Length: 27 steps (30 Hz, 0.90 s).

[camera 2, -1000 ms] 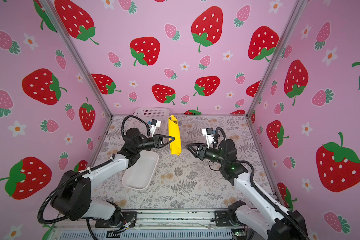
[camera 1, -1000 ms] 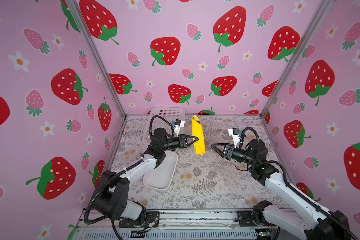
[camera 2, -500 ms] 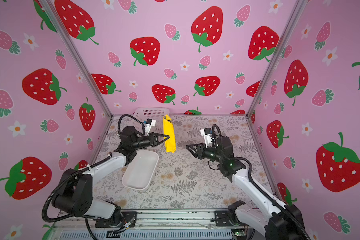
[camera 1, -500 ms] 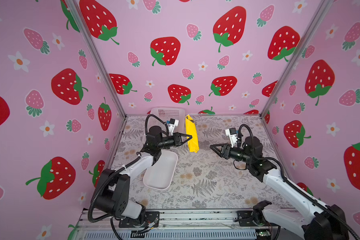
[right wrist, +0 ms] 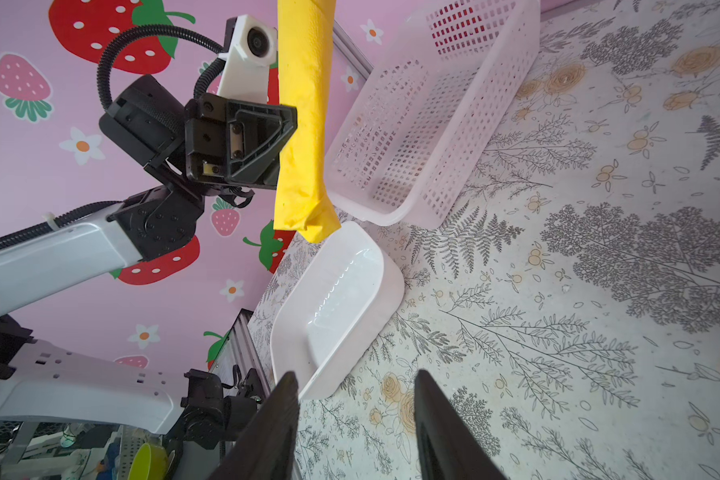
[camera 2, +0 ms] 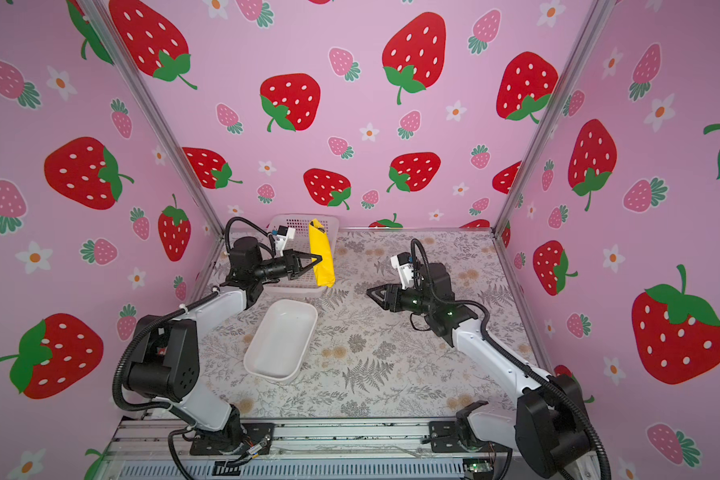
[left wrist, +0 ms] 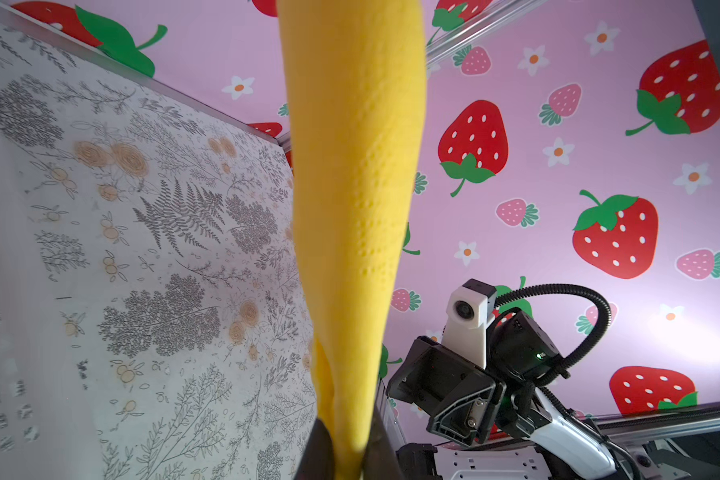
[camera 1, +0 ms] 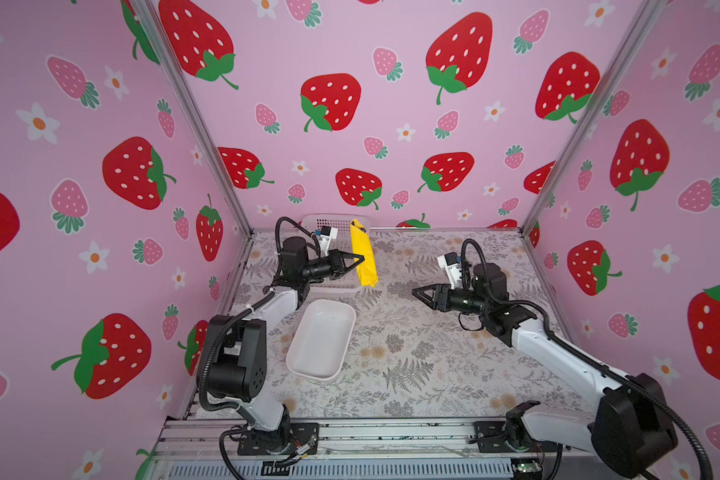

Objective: Place the utensils on the paper napkin and roll it up
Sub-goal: 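Carry the yellow bundle with the left gripper over the white basket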

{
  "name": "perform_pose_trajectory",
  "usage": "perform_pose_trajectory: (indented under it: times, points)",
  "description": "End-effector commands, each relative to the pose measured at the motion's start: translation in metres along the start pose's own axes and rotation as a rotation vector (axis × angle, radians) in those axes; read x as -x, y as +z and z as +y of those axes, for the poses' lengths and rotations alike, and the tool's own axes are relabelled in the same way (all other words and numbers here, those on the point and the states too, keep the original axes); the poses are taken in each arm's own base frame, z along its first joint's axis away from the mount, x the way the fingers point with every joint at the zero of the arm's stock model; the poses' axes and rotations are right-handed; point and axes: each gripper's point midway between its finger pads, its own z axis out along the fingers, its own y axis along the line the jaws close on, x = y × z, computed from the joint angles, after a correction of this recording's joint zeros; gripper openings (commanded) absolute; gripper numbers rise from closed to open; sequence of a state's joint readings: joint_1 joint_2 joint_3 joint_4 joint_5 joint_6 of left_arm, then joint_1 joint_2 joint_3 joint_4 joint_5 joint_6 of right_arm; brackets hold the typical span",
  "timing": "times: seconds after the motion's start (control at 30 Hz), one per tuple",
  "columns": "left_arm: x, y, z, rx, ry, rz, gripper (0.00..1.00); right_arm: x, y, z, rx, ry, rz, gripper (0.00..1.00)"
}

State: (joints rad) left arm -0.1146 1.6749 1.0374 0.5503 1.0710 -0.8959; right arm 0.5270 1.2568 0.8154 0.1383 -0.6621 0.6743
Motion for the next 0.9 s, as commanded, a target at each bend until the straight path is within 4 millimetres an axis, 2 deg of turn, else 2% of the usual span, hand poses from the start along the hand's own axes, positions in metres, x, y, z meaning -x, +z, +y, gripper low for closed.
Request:
perform_pose_trajectory:
  times: [0.0,0.4,0.47,0.6,0.87]
  points:
    - [0.02,-0.007,-0.007,-0.032,0.048,0.0,0.01,0.009,0.004,0.006,0.03,-0.036,0.005,0.48]
    - [0.038,-0.015,0.062,0.109,-0.028,0.023,0.0,0.014,0.027,-0.002,0.042,-0.038,0.048,0.51]
    - [0.037,-0.014,0.073,0.133,-0.033,0.043,0.0,0.016,0.031,-0.002,0.046,-0.048,0.048,0.56]
    - [0.037,-0.011,0.088,0.169,-0.038,0.078,0.0,0.023,0.038,-0.001,0.038,-0.07,0.03,0.62]
    - [0.045,-0.008,0.117,0.218,-0.052,0.114,0.0,0.026,0.055,-0.006,0.042,-0.061,0.049,0.64]
